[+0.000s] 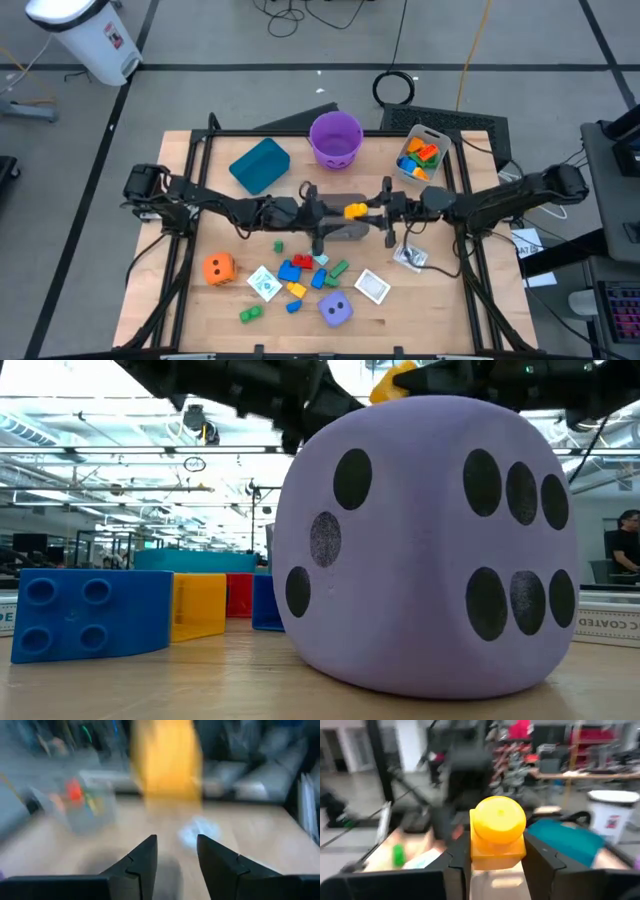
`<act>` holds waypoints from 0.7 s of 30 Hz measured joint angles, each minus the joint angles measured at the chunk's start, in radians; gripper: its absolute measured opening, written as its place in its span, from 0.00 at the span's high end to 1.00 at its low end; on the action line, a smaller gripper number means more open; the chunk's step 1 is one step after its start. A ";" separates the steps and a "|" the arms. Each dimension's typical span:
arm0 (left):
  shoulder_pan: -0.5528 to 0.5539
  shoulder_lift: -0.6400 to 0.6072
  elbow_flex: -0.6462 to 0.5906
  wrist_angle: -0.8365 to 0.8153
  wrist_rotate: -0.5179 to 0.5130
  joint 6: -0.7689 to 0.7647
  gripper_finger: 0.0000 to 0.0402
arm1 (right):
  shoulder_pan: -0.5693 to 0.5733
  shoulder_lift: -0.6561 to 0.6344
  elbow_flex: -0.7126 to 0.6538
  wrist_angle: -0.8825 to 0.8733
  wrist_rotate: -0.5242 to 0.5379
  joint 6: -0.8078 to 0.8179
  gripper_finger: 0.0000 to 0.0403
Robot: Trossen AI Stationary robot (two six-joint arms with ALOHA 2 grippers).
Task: Pick & Place Toys
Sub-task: Put the left yellow game piece into the white bin
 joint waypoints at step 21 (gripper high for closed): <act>0.000 0.004 0.003 -0.013 -0.001 0.001 0.64 | -0.167 -0.332 -0.204 -0.206 0.627 -0.078 0.75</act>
